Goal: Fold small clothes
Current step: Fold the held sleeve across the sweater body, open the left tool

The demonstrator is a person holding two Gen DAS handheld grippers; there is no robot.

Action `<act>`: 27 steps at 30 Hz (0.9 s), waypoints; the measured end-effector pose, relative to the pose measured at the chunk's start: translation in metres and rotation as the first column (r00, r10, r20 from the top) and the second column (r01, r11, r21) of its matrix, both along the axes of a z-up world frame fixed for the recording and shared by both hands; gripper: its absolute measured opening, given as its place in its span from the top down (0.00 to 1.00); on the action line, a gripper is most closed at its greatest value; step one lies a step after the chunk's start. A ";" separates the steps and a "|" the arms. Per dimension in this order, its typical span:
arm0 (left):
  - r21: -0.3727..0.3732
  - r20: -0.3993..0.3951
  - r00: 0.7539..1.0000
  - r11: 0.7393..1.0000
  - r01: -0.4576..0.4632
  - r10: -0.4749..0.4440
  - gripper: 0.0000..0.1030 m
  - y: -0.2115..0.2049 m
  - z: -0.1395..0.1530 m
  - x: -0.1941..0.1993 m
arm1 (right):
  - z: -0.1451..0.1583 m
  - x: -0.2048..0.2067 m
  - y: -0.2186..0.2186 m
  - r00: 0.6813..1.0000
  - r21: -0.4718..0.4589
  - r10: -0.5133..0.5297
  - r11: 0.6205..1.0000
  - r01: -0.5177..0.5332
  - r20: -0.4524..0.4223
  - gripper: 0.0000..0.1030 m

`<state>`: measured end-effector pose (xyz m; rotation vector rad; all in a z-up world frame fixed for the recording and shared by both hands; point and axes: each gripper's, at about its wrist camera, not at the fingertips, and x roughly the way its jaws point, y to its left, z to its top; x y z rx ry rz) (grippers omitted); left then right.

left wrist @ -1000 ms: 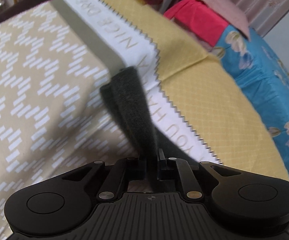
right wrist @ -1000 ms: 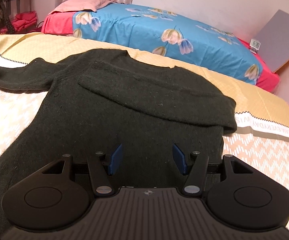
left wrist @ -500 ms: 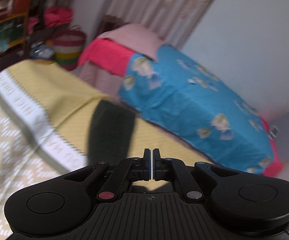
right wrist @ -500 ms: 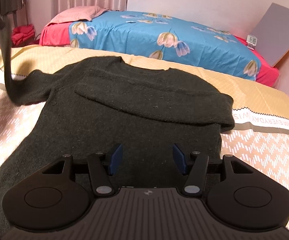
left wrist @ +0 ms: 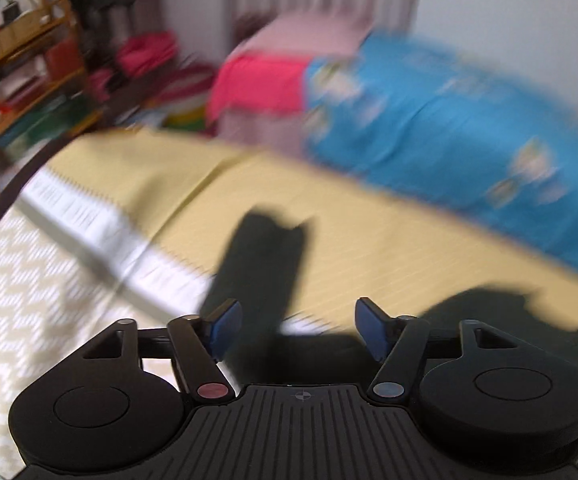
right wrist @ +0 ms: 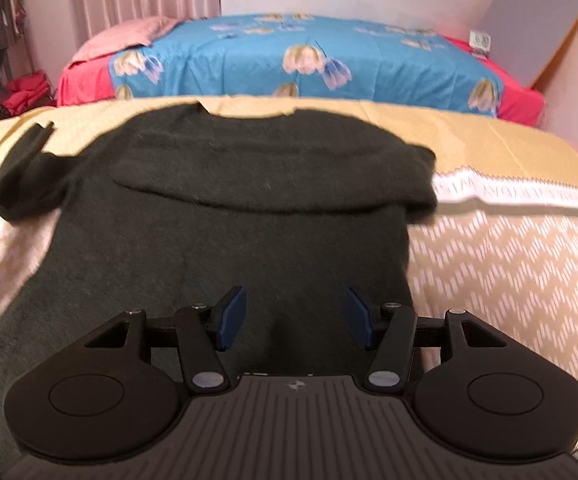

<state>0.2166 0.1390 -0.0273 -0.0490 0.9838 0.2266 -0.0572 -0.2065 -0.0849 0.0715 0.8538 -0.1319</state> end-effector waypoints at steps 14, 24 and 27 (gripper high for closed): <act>0.002 -0.087 0.991 0.994 -0.106 0.106 0.47 0.048 -0.080 0.046 | -0.008 -0.007 -0.012 0.999 -0.050 -0.017 0.999 0.015 -0.038 0.41; -0.116 0.115 0.992 0.991 0.073 -0.060 0.48 0.017 0.007 0.013 | -0.006 0.000 0.000 1.000 -0.025 0.015 1.000 -0.015 -0.014 0.41; -0.159 0.181 0.973 0.971 0.175 -0.146 0.47 -0.013 0.035 0.000 | -0.005 0.001 0.001 1.000 -0.016 0.025 1.000 -0.026 -0.005 0.41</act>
